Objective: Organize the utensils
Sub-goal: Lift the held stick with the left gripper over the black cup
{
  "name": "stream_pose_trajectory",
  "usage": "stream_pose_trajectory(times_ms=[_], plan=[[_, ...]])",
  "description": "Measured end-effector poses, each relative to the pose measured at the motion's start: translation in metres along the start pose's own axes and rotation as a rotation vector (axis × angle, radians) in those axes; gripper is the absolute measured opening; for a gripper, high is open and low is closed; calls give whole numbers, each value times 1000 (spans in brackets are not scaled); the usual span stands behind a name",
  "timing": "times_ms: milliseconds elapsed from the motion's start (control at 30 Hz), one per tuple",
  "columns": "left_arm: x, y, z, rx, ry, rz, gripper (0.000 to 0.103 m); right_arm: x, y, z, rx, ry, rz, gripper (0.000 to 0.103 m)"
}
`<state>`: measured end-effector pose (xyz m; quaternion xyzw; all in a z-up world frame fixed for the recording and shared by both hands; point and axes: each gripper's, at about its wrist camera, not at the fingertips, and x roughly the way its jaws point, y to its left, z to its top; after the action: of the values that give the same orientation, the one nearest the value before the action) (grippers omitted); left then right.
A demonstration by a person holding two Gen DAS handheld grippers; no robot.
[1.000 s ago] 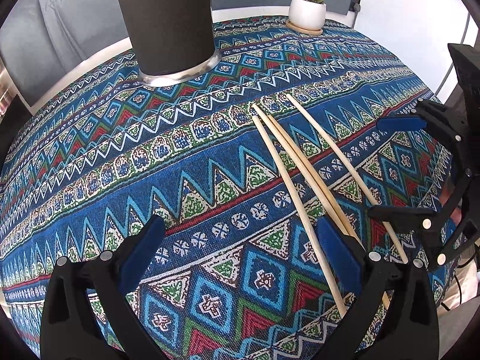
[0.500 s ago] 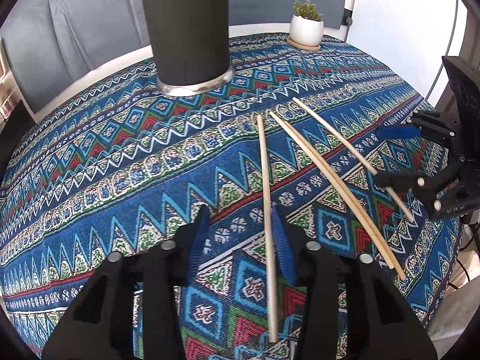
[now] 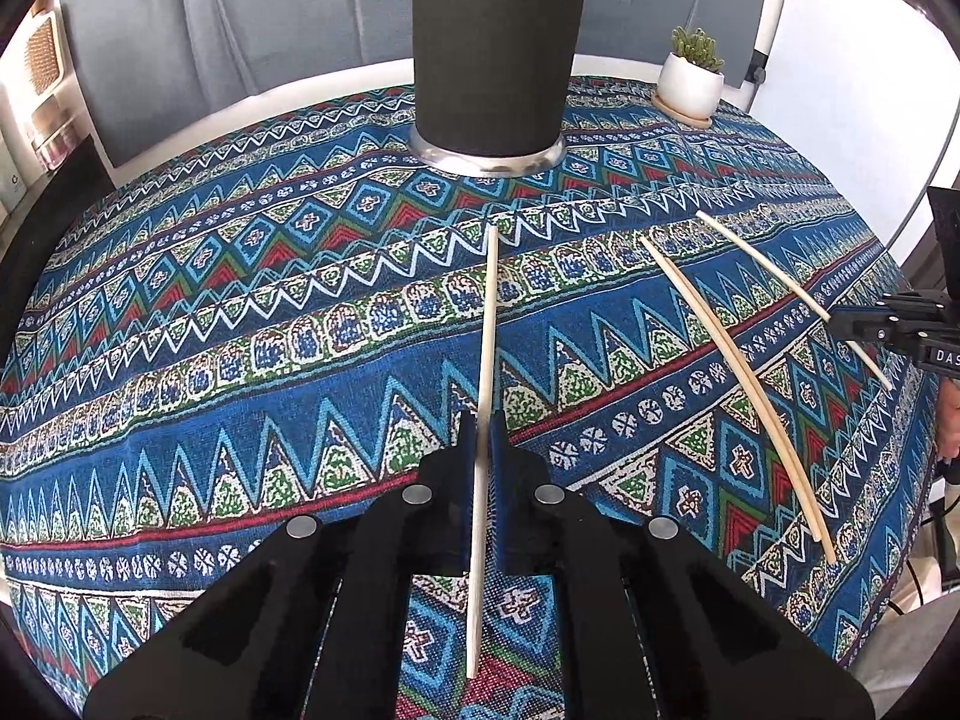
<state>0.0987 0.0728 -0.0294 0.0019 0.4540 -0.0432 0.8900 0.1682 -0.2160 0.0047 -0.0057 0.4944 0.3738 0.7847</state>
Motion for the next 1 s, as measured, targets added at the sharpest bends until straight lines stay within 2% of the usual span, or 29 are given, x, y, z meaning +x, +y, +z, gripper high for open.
stream_pose_trajectory(times_ms=[133,533,833,1000], plan=[[-9,3,-4,-11,-8,9,5,-20,2,2,1,-56,28,5],[-60,4,17,-3,-134,59,5,-79,22,25,-49,-275,58,5],[-104,7,63,-1,-242,44,5,-105,39,67,-37,-443,127,5],[-138,12,94,5,-329,64,5,-128,47,97,-51,-543,147,5]])
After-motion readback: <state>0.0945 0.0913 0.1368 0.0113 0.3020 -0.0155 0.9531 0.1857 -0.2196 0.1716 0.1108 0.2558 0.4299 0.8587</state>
